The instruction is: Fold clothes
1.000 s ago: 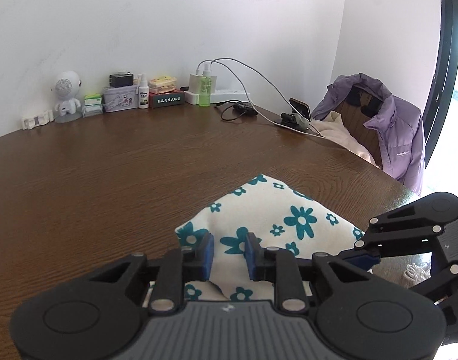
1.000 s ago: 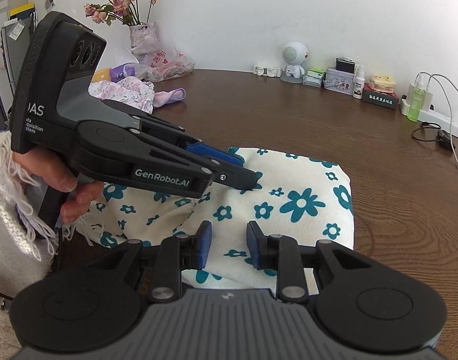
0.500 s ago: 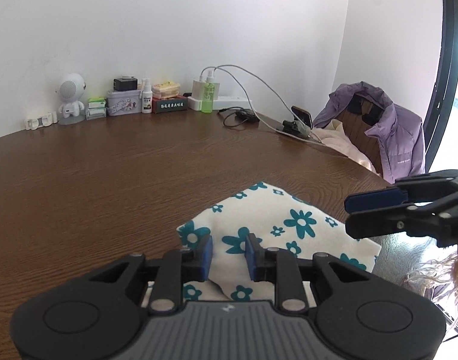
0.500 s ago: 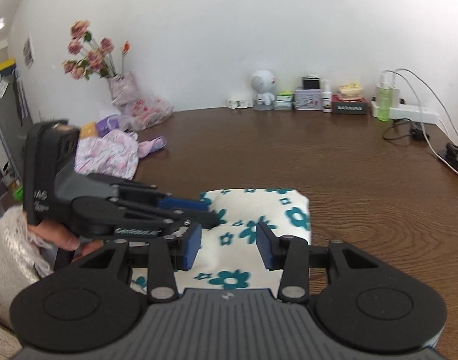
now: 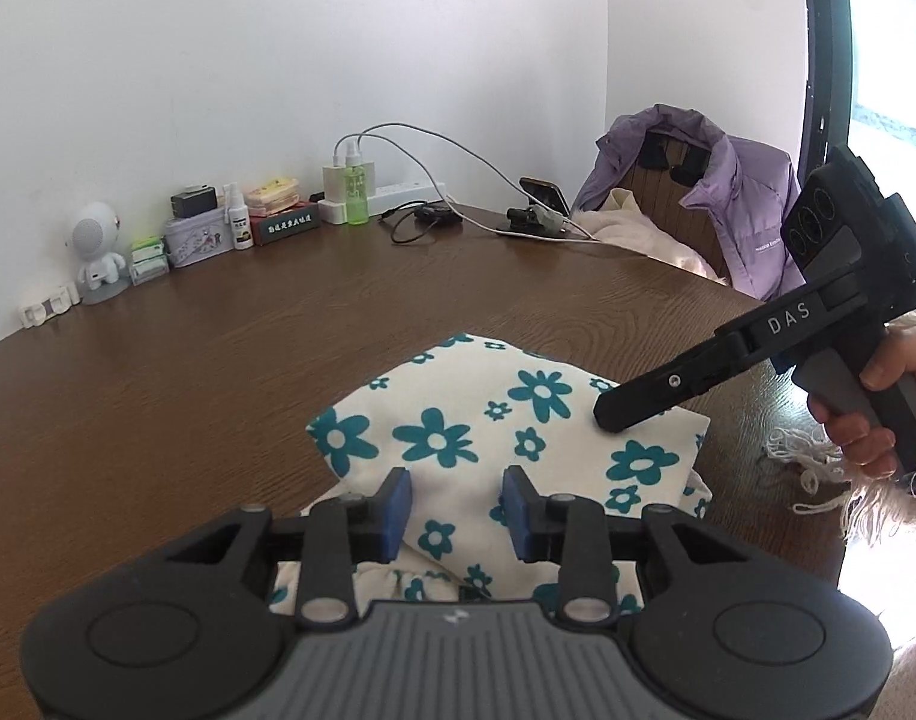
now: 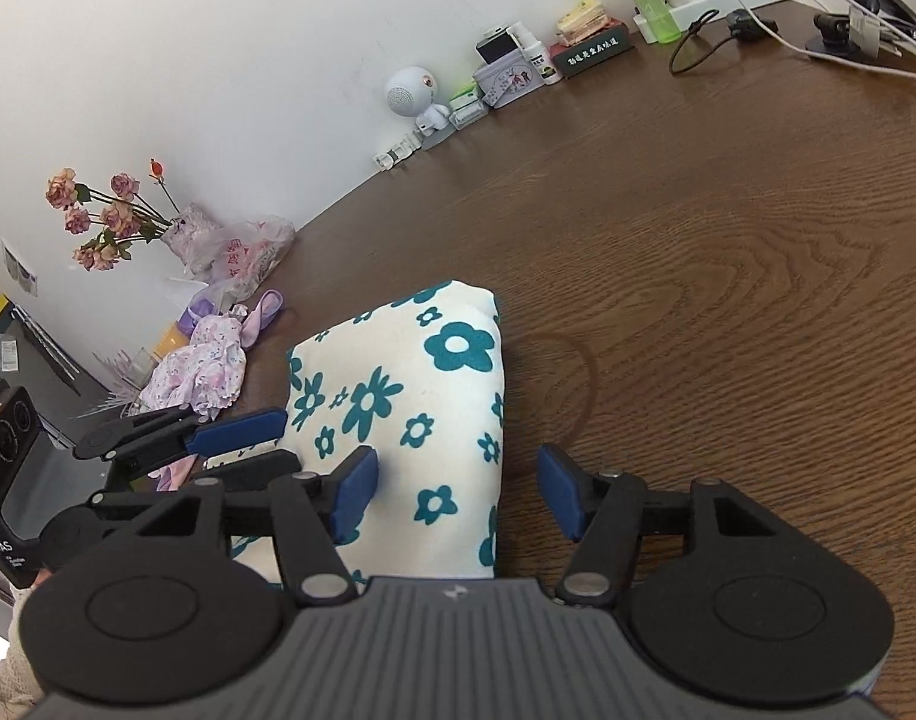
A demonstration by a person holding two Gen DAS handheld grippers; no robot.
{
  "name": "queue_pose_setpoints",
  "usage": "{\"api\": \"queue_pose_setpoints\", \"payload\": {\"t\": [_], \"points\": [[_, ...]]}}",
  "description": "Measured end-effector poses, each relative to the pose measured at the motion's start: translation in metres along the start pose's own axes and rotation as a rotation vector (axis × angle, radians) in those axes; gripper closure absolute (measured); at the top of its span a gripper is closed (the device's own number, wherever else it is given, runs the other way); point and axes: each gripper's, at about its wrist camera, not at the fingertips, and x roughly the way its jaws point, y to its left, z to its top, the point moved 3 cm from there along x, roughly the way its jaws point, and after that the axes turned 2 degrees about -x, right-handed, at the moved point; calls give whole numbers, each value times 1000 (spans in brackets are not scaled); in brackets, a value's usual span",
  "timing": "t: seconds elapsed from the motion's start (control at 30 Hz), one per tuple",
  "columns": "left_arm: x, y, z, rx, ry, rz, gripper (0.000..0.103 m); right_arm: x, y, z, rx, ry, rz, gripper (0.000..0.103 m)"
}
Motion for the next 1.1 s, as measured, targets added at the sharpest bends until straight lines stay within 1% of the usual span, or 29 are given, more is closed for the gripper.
{"api": "queue_pose_setpoints", "payload": {"t": [0.1, 0.23, 0.37, 0.5, 0.6, 0.63, 0.7, 0.73, 0.77, 0.83, 0.9, 0.97, 1.03, 1.1], "points": [[0, 7, -4, -39, 4, -8, 70, 3, -2, -1, 26, -3, 36, 43], [-2, 11, -7, -58, 0, -13, 69, 5, -4, -3, 59, -6, 85, 44], [-1, 12, -7, -64, -3, -16, 69, 7, -8, -7, 98, -4, 116, 53], [-2, 14, -8, -75, -7, -20, 69, 9, -7, -7, 117, 4, 120, 59], [-2, 15, -9, -89, -11, -22, 69, 11, -9, -8, 165, -3, 114, 70], [-2, 15, -10, -93, -13, -21, 69, 10, -9, -9, 183, -8, 119, 77], [-1, 15, -10, -103, -17, -20, 69, 8, -9, -10, 218, -18, 130, 82], [-1, 15, -10, -108, -19, -20, 69, 7, -7, -10, 219, -25, 131, 86], [0, 14, -9, -124, -22, -17, 69, 4, -5, -7, 206, -29, 127, 87], [1, 9, -6, -139, -27, -14, 69, -1, 3, 1, 141, -23, 81, 88], [1, 0, -2, -135, -32, -13, 69, -8, 14, 11, 33, -12, 4, 88], [-5, -11, 2, -76, -38, -8, 68, -18, 28, 22, -102, 8, -85, 88], [-13, -15, 0, -43, -42, 3, 68, -28, 43, 34, -253, 33, -194, 88], [-21, -16, -3, -37, -37, 13, 67, -35, 60, 41, -407, 54, -307, 88]]}}
